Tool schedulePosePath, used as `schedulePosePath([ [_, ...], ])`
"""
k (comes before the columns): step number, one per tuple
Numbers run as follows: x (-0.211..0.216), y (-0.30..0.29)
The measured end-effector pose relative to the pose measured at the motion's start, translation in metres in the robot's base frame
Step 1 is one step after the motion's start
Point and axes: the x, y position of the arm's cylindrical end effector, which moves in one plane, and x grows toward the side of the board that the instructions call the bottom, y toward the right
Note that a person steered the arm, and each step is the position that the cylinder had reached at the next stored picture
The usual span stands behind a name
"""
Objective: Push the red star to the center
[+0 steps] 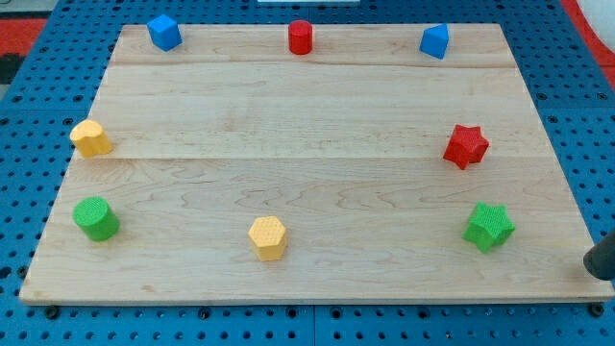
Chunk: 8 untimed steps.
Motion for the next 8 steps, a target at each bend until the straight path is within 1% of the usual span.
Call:
schedulePosePath([
  [1, 0.000, 0.000],
  [2, 0.000, -0.023],
  [3, -0.011, -0.020],
  [4, -0.040, 0.002],
  [5, -0.057, 0.003],
  [8, -0.061, 0.003],
])
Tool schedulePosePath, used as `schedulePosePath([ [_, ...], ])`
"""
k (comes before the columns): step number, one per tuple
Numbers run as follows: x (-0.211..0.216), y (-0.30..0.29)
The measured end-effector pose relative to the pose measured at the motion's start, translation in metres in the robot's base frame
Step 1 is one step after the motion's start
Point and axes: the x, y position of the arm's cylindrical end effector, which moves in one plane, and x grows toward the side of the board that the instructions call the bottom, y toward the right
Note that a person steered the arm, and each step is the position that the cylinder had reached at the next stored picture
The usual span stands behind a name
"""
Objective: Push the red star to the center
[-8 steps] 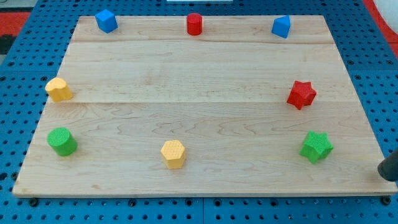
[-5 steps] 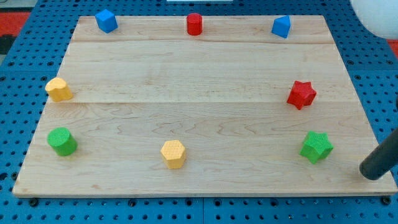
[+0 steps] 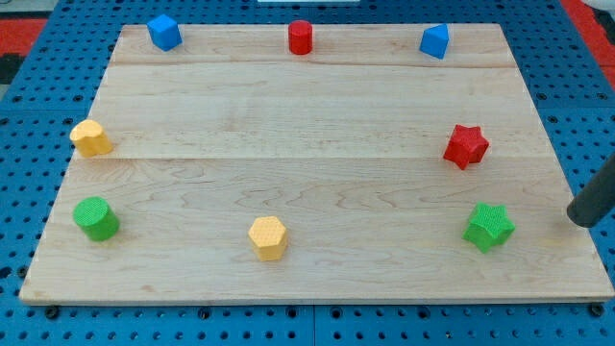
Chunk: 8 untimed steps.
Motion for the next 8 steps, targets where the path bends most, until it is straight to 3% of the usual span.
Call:
schedulePosePath([
  [3, -0.006, 0.002],
  [4, -0.062, 0.007],
  [5, -0.091, -0.008],
  [6, -0.087, -0.062],
  [7, -0.108, -0.143],
  [8, -0.173, -0.236],
])
